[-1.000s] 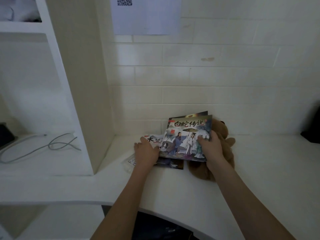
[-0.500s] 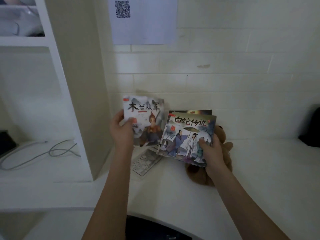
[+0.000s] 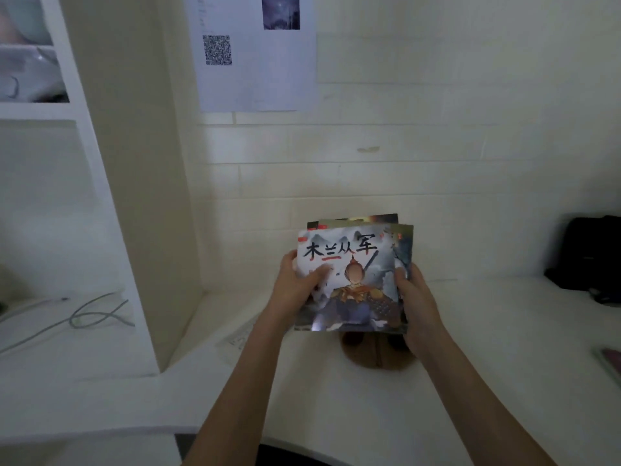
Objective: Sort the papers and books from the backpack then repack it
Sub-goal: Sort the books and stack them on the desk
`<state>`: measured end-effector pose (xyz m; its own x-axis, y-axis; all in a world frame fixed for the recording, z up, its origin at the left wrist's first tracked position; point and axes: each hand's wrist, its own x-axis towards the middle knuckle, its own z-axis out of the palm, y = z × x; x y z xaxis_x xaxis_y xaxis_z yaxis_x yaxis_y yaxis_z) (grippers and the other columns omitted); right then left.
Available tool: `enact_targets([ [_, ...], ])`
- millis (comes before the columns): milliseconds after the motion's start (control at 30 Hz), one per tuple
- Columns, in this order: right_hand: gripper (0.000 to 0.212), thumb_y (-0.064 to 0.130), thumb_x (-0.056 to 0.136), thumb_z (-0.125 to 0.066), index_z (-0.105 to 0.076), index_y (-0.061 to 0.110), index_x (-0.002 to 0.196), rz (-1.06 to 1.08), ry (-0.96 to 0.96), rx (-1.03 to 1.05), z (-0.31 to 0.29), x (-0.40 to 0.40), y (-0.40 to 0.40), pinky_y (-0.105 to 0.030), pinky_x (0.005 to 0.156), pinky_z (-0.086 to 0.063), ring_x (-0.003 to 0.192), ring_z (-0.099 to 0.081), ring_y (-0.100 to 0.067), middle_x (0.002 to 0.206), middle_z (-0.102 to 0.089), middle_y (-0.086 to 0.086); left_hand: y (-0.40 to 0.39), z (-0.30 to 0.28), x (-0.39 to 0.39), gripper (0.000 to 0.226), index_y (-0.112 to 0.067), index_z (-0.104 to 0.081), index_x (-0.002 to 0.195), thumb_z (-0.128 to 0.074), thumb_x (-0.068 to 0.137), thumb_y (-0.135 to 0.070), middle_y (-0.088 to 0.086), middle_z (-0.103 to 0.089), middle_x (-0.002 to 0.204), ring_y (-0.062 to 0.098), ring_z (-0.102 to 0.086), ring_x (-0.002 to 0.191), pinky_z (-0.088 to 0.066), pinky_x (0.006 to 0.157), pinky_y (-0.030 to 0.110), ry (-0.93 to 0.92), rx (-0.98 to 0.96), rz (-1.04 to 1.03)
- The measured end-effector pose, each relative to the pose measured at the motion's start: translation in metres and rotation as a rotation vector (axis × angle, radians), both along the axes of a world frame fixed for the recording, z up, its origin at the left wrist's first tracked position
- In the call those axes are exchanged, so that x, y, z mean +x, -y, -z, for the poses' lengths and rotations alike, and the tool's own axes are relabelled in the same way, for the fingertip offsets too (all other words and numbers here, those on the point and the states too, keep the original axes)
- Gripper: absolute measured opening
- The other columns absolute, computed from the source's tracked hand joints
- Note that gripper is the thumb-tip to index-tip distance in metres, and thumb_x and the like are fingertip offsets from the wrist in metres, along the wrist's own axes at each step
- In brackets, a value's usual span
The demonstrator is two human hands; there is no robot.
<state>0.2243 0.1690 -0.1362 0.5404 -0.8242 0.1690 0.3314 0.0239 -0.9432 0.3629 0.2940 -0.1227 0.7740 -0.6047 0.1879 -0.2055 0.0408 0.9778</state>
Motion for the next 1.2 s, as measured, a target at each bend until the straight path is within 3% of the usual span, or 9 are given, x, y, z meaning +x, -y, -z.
enact_targets([
  [100, 0.026, 0.026, 0.103, -0.034, -0.055, 0.016, 0.115, 0.142, -0.048, -0.155, -0.015, -0.024, 0.009, -0.025, 0.071, -0.056, 0.090, -0.065, -0.015, 0.106, -0.067, -0.004, 0.017, -0.007, -0.028, 0.021, -0.022, -0.062, 0.097, -0.073, 0.079, -0.023, 0.005, -0.072, 0.098, 0.018, -0.069, 0.086, -0.057, 0.073, 0.032, 0.078, -0.001, 0.100],
  [267, 0.012, 0.026, 0.098, -0.048, -0.054, 0.020, 0.106, 0.306, -0.076, -0.476, -0.044, -0.090, 0.042, -0.022, 0.070, -0.054, 0.084, -0.064, 0.001, 0.096, -0.065, 0.008, 0.063, -0.025, -0.084, 0.041, -0.019, -0.048, 0.118, -0.070, 0.082, -0.020, -0.018, -0.061, 0.102, -0.007, -0.058, 0.089, -0.049, 0.063, 0.005, 0.178, -0.229, 0.137],
  [467, 0.028, 0.039, 0.095, -0.047, -0.045, 0.018, 0.114, 0.544, -0.059, -0.222, -0.025, -0.162, 0.088, -0.026, 0.078, -0.043, 0.111, -0.050, -0.019, 0.121, -0.051, -0.008, 0.128, 0.001, -0.163, 0.047, -0.019, -0.050, 0.124, -0.072, 0.082, -0.021, -0.005, -0.064, 0.117, 0.009, -0.062, 0.105, -0.055, 0.087, 0.030, 0.081, -0.266, 0.314],
  [633, 0.071, 0.078, 0.068, -0.051, -0.055, 0.015, 0.101, 0.603, -0.003, -0.042, 0.006, -0.193, 0.099, -0.037, 0.079, -0.047, 0.091, -0.058, -0.023, 0.105, -0.058, -0.015, 0.142, 0.042, -0.197, 0.039, -0.028, -0.058, 0.101, -0.080, 0.069, -0.029, -0.002, -0.069, 0.105, 0.018, -0.067, 0.095, -0.059, 0.074, 0.031, -0.029, -0.166, 0.356],
  [733, 0.048, 0.062, 0.089, -0.041, -0.063, 0.019, 0.090, 0.634, -0.010, -0.047, 0.002, -0.194, 0.097, -0.041, 0.086, -0.052, 0.099, -0.061, -0.028, 0.111, -0.063, -0.018, 0.147, 0.033, -0.199, 0.054, -0.030, -0.059, 0.103, -0.075, 0.059, -0.057, -0.003, -0.069, 0.105, 0.017, -0.067, 0.096, -0.057, 0.081, 0.039, -0.020, -0.152, 0.324],
  [867, 0.035, 0.046, 0.096, -0.043, -0.056, 0.019, 0.078, 0.597, -0.050, -0.026, 0.000, -0.189, 0.095, -0.014, 0.047, -0.050, 0.067, -0.062, -0.011, 0.075, -0.064, -0.001, 0.154, 0.022, -0.198, 0.022, -0.025, -0.064, 0.083, -0.072, 0.075, -0.044, 0.001, -0.072, 0.090, 0.019, -0.069, 0.082, -0.058, 0.076, 0.038, -0.023, -0.088, 0.303],
  [1033, 0.039, 0.044, 0.091, -0.054, -0.054, 0.018, 0.120, 0.432, -0.238, -0.108, 0.032, -0.195, 0.096, -0.014, 0.061, -0.053, 0.086, -0.065, -0.006, 0.101, -0.066, 0.001, 0.150, 0.055, -0.194, 0.019, -0.030, -0.063, 0.094, -0.071, 0.079, -0.038, 0.004, -0.073, 0.102, 0.014, -0.070, 0.084, -0.059, 0.077, 0.032, -0.017, -0.005, 0.381],
  [1100, 0.036, 0.038, 0.091, -0.057, -0.052, 0.015, 0.118, 0.472, -0.286, -0.138, 0.038, -0.195, 0.094, -0.018, 0.065, -0.053, 0.089, -0.064, -0.012, 0.103, -0.064, -0.002, 0.151, 0.059, -0.197, 0.028, -0.030, -0.061, 0.104, -0.069, 0.080, -0.041, 0.001, -0.071, 0.107, 0.015, -0.069, 0.092, -0.058, 0.081, 0.034, 0.018, -0.014, 0.351],
  [1200, 0.033, 0.035, 0.090, -0.059, -0.050, 0.007, 0.104, 0.764, -0.368, -0.263, 0.025, -0.202, 0.095, -0.027, 0.064, -0.044, 0.087, -0.055, -0.022, 0.092, -0.057, -0.006, 0.154, 0.045, -0.219, 0.033, -0.018, -0.050, 0.113, -0.061, 0.088, -0.037, -0.003, -0.064, 0.108, 0.012, -0.064, 0.092, -0.052, 0.070, 0.016, 0.126, -0.051, 0.334],
])
